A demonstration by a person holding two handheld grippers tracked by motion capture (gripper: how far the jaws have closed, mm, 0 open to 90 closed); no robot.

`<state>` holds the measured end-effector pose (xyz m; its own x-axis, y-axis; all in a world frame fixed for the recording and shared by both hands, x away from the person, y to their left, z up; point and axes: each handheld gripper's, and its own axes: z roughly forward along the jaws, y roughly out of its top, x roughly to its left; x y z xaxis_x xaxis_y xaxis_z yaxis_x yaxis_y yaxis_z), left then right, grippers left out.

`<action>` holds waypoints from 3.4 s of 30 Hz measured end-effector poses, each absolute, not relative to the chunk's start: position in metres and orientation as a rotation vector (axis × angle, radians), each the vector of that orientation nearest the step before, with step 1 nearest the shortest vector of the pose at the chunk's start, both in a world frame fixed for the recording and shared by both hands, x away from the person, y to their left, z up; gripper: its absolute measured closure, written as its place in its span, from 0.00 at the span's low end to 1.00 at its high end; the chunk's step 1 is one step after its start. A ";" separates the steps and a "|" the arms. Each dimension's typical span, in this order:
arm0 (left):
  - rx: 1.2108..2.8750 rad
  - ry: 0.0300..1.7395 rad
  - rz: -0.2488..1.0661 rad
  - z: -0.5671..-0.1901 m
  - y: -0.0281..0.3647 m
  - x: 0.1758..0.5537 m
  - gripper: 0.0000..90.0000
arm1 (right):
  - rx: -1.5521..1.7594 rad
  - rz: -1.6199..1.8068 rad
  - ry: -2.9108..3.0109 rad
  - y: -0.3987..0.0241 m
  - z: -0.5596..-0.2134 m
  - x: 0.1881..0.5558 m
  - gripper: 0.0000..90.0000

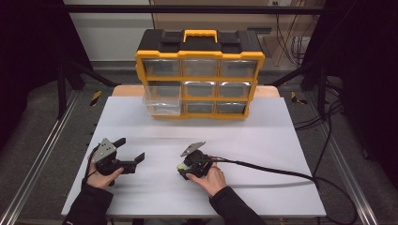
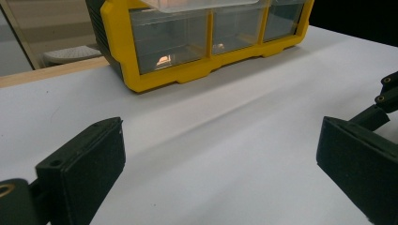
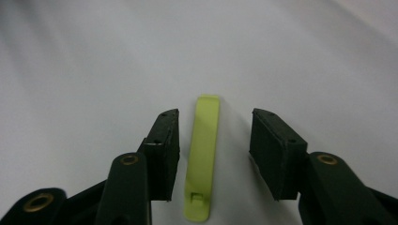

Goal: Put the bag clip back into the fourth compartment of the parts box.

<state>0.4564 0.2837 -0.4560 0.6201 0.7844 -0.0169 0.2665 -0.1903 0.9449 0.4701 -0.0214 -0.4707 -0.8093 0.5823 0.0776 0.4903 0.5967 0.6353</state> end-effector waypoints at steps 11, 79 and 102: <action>1.750 0.859 0.590 -0.456 0.283 0.456 0.02 | 0.910 0.991 2.714 -0.022 -0.471 0.470 0.77; 1.764 0.849 0.589 -0.457 0.283 0.456 0.02 | 0.863 1.175 2.601 -0.048 -0.409 0.472 0.87; 1.766 0.847 0.589 -0.458 0.283 0.456 0.01 | 0.867 1.255 2.499 -0.062 -0.374 0.485 0.87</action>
<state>0.4563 0.2826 -0.4576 0.6294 0.7770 -0.0058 0.2643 -0.2071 0.9420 0.4849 -0.0623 -0.3740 -0.8039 0.5906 0.0699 0.4089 0.4634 0.7862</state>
